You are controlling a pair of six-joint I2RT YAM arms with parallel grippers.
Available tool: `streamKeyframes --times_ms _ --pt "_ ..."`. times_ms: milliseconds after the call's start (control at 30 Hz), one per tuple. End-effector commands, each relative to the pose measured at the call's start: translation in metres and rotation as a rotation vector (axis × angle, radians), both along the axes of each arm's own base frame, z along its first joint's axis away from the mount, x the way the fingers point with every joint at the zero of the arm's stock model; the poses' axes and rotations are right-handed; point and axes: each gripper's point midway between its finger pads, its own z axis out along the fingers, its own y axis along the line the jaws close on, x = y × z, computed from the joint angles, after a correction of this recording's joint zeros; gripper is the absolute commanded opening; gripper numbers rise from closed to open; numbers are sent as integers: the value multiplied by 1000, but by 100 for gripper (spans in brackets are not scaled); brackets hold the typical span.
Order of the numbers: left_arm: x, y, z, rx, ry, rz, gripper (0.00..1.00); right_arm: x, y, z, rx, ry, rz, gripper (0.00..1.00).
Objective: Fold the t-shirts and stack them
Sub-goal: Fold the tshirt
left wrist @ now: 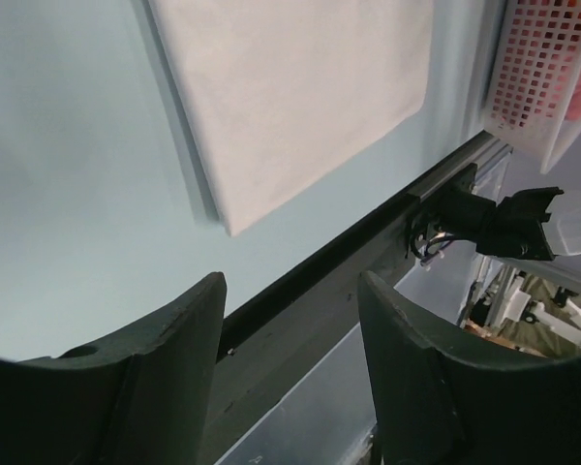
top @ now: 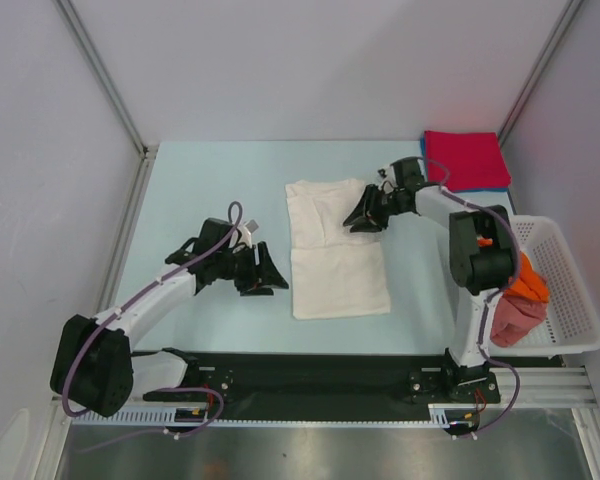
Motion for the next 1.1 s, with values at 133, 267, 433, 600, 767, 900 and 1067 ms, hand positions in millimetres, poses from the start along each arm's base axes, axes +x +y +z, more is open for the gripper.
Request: streamKeyframes --times_ms 133,267,433,600,767,900,1067 --pt "0 -17 -14 -220 203 240 62 -47 -75 46 -264 -26 -159 64" --pt "9 -25 -17 -318 261 383 62 -100 -91 26 -335 40 -248 75" --pt "8 -42 -17 -294 295 477 65 -149 -109 33 -318 -13 -425 82" --pt "-3 -43 -40 -260 396 571 66 -187 -116 10 -259 40 -568 79" --pt "-20 -40 -67 -216 495 648 63 -208 -111 -7 -187 114 -632 65" --pt "-28 -40 -78 -186 522 665 63 -219 -110 -19 -145 171 -689 63" --pt "-32 -39 -85 -165 542 696 62 -227 -112 -32 -119 194 -730 62"
